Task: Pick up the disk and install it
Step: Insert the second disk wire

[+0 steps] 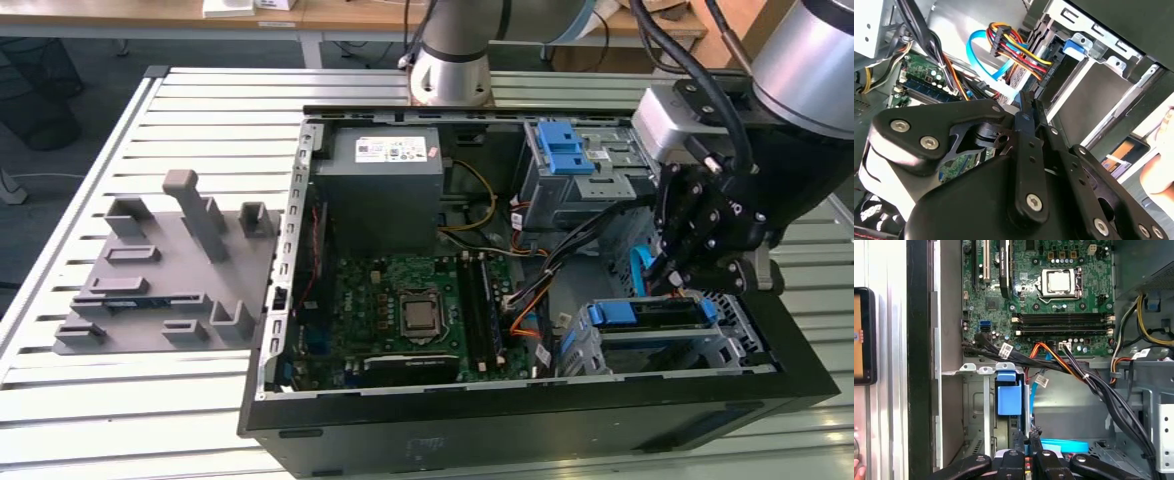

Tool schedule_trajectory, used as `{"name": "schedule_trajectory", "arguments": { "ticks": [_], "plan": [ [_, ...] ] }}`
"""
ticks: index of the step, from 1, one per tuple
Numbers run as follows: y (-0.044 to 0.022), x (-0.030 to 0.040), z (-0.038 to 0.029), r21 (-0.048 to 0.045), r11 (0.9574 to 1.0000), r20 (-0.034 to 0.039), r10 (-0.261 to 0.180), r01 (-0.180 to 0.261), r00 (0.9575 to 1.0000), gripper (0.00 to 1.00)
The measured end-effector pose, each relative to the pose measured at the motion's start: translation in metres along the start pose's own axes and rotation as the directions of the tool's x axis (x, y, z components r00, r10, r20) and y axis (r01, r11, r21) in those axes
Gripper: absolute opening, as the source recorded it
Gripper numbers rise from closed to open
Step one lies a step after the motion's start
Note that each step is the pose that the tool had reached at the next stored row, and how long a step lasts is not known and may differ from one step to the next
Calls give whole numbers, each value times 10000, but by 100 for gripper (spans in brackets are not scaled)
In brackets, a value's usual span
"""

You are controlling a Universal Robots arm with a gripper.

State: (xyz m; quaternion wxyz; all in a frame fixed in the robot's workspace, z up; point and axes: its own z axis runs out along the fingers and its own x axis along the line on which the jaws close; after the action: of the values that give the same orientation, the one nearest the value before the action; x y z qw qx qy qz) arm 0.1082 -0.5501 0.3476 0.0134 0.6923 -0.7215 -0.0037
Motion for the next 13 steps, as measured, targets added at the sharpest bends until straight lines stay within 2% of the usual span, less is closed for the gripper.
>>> {"name": "schedule_trajectory", "arguments": {
  "ticks": [2,7,13],
  "plan": [
    [-2,15,25,0,10000,0,2,-2,10000,16],
    [-4,15,26,0,10000,-1,2,-2,10000,16],
    [-41,14,34,-111,9999,-4,2,-2,10000,16]
  ]
}}
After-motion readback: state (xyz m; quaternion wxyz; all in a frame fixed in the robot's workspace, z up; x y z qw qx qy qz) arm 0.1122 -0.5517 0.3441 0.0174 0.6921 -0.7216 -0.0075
